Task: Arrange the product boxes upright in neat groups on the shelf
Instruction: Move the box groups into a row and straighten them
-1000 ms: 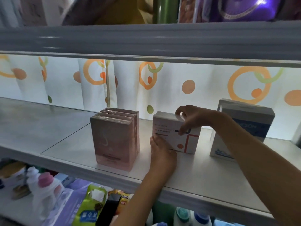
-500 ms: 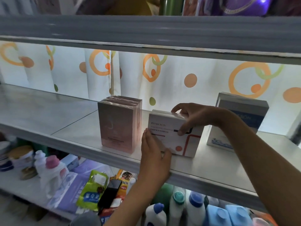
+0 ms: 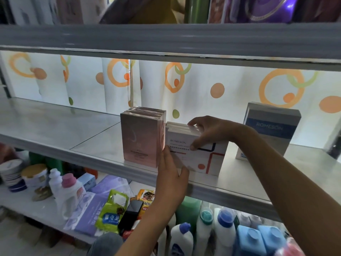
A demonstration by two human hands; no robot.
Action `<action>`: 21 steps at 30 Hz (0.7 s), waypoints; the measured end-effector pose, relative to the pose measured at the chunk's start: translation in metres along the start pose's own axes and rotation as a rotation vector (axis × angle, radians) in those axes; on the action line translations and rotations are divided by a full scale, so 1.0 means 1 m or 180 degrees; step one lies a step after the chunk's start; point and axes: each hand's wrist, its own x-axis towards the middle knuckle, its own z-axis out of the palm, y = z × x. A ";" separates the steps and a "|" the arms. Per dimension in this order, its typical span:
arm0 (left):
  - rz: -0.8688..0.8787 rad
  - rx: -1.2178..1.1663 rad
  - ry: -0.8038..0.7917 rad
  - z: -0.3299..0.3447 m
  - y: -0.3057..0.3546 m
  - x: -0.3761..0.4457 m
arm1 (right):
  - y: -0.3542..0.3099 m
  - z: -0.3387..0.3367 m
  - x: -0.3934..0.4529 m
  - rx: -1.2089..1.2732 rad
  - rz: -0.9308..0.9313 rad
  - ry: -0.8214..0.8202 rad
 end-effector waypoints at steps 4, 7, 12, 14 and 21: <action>-0.0027 0.0018 -0.0008 0.001 -0.002 0.003 | 0.003 -0.002 0.000 0.0007 0.0009 0.0142; 0.0000 -0.0029 0.0023 0.002 -0.004 0.005 | 0.010 -0.005 -0.001 0.0156 0.0056 0.0193; -0.0070 -0.0116 0.0103 0.005 -0.005 0.009 | 0.013 0.006 -0.015 0.0247 0.0150 0.0710; -0.0123 -0.0236 0.0151 0.007 -0.005 0.011 | 0.015 0.014 -0.022 0.0479 0.0163 0.1133; -0.0349 -0.0455 0.0048 0.011 -0.004 0.020 | 0.031 0.051 -0.036 0.2850 0.0436 0.2418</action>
